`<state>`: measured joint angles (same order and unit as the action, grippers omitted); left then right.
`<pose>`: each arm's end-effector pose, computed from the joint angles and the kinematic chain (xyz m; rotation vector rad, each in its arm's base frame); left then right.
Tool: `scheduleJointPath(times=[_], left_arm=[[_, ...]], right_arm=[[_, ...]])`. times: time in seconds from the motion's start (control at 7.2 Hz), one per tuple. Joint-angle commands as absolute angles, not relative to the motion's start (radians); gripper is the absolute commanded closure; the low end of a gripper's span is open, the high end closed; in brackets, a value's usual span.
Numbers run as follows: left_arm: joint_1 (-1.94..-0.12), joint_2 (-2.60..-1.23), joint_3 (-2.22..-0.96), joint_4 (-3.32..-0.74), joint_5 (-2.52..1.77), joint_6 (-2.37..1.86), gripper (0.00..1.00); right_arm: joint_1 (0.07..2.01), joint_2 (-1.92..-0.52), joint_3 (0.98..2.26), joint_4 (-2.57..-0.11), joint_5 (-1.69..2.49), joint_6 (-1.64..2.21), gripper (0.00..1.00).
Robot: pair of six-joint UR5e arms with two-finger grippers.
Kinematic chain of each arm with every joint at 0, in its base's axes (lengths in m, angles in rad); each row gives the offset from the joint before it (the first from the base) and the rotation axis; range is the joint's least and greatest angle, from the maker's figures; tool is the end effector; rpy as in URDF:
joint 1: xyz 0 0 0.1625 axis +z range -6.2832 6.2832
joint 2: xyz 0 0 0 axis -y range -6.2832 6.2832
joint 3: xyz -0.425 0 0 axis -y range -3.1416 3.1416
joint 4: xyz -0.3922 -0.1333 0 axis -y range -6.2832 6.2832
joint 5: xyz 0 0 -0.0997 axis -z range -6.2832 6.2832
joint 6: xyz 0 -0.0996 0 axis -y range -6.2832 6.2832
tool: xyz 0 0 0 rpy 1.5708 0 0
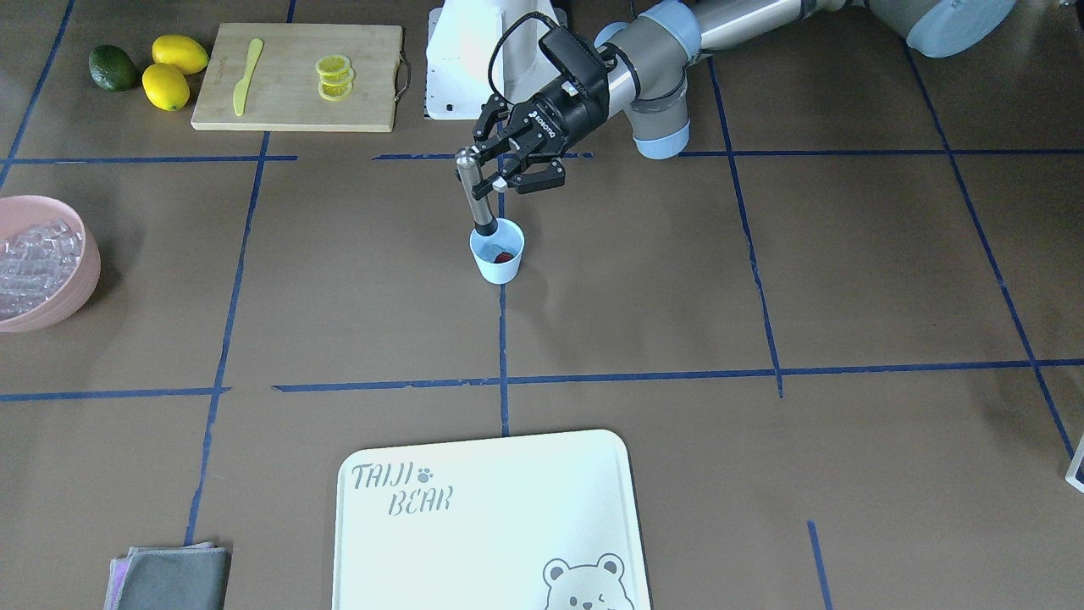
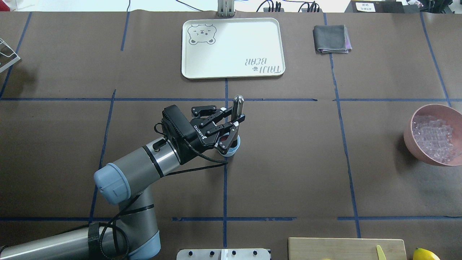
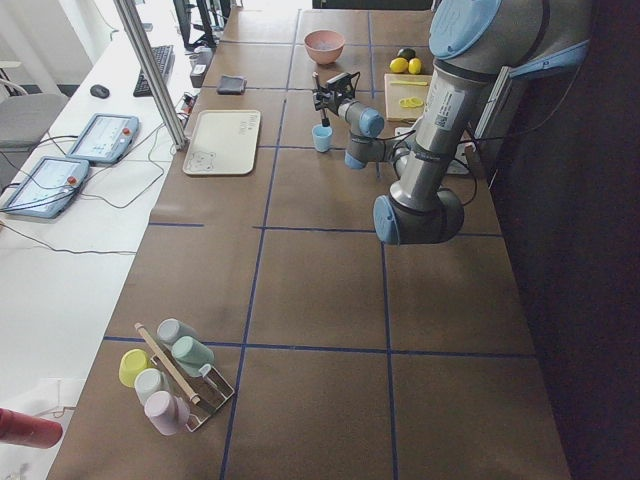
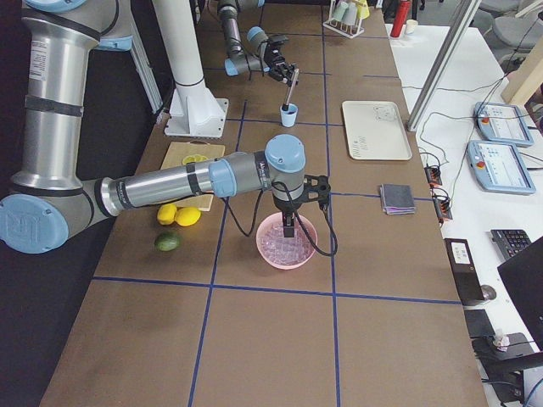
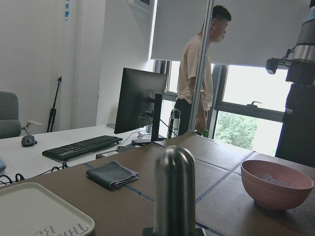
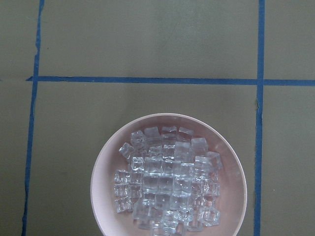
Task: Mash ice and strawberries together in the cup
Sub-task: 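Lower the muddler into the cup and press down on the contents, then lift the muddler out of the cup and carry it back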
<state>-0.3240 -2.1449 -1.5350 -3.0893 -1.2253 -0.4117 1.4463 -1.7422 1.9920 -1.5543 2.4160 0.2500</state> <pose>0.5192 -0.3506 0.1864 1.5202 1.3454 0.1714 0.0060 -0.4252 0.5218 0.0894 -0.8715 0.0048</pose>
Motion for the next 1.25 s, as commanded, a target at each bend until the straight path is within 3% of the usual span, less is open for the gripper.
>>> scheduleJointPath(times=[0.0, 0.42, 0.97, 1.11], left_arm=[[-0.328, -2.140, -1.659, -2.861, -1.218, -0.425, 1.00], [-0.353, -2.137, -1.707, -2.748, -1.207, -0.498, 1.00], [-0.526, -2.131, -1.784, -2.332, -1.230, -0.662, 1.00], [-0.570, -2.078, -1.787, -2.294, -1.286, -0.717, 1.00]], right_arm=[[1.445, -1.741, 1.993, -1.554, 2.416, 0.250, 0.00], [1.447, -1.736, 1.990, -1.554, 2.418, 0.252, 0.00], [1.462, -1.759, 1.971, -1.554, 2.416, 0.184, 0.00], [1.459, -1.764, 1.971, -1.555, 2.408, 0.181, 0.00]])
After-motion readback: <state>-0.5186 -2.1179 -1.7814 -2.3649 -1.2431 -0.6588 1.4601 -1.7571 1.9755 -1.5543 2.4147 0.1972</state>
